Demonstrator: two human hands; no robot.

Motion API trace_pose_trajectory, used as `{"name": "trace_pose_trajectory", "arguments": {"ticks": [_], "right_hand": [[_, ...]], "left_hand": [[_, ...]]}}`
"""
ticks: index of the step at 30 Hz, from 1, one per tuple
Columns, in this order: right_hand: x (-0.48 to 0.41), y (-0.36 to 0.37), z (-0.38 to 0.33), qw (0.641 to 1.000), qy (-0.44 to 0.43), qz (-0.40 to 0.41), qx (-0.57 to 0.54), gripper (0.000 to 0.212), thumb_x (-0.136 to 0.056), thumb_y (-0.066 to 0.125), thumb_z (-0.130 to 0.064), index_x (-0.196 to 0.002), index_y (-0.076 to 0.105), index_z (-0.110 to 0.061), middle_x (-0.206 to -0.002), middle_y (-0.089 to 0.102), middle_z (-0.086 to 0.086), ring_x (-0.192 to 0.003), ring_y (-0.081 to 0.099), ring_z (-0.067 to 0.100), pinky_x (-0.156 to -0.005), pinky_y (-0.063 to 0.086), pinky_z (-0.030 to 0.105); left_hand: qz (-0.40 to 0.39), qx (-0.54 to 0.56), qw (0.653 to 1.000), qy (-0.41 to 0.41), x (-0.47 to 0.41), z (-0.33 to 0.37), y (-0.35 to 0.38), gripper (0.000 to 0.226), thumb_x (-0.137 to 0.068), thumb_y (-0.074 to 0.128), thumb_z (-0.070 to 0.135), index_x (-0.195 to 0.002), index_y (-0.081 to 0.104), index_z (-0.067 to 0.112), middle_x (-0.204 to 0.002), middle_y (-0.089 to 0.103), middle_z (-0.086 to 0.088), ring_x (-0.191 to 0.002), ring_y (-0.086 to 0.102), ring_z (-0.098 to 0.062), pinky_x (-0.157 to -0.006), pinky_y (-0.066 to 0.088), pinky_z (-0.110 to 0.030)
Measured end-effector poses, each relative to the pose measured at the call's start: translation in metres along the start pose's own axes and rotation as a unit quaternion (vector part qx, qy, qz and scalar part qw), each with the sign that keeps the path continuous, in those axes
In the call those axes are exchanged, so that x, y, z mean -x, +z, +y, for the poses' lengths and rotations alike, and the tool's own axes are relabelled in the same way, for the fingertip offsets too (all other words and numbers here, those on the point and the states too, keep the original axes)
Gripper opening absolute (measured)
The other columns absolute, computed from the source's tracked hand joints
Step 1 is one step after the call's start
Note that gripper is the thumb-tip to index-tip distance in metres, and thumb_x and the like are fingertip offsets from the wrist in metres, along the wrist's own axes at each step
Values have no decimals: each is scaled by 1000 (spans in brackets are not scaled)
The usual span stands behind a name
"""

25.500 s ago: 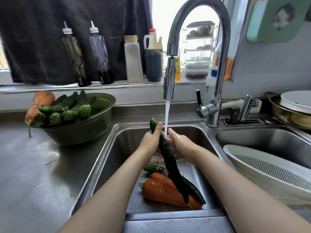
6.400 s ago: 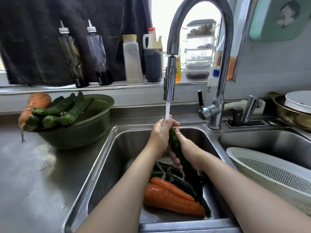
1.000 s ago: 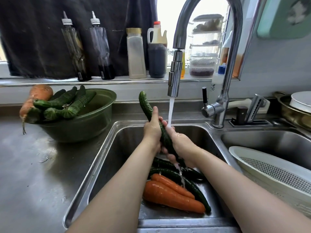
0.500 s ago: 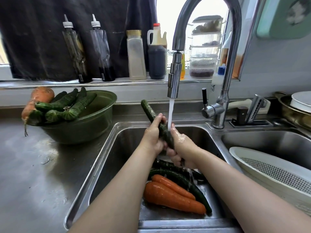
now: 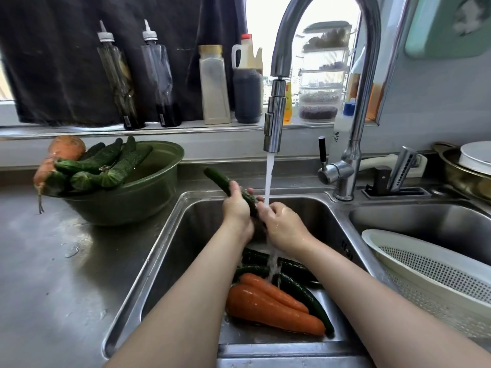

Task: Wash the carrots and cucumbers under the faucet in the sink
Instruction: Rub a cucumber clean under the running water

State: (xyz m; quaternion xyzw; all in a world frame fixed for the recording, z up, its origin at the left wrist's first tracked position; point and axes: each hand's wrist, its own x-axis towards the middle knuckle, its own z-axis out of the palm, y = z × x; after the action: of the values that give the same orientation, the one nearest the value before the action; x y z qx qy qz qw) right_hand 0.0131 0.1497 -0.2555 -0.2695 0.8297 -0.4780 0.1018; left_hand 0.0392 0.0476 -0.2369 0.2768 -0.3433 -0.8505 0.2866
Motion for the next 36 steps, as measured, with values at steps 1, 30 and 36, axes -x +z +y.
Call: {"name": "trace_pose_trajectory", "arguments": {"ticks": [1, 30, 36], "right_hand": [[-2, -3, 3, 1000, -4, 6, 4, 51, -103, 39, -57, -79, 64, -19, -83, 70, 4, -83, 64, 26, -77, 51, 42], [-6, -8, 15, 997, 60, -51, 6, 78, -109, 20, -56, -106, 74, 0, -99, 74, 25, -87, 70, 34, -82, 55, 39], [2, -23, 15, 945, 203, -210, -148, 88, -88, 12, -89, -69, 53, -14, -54, 49, 4, -39, 41, 19, -44, 37, 23]], "left_hand": [[-24, -9, 1000, -3, 0, -3, -1, 36, -109, 45, 37, -109, 58, 3, -103, 66, -17, -79, 65, -26, -71, 60, -40], [-98, -164, 981, 21, 2, -26, 4, 29, -109, 48, 28, -115, 64, 4, -103, 77, -7, -102, 72, -22, -82, 58, -32], [-102, -141, 984, 44, 10, -21, 6, 8, -104, 55, 7, -102, 63, 10, -86, 77, -9, -80, 73, -23, -73, 58, -34]]}}
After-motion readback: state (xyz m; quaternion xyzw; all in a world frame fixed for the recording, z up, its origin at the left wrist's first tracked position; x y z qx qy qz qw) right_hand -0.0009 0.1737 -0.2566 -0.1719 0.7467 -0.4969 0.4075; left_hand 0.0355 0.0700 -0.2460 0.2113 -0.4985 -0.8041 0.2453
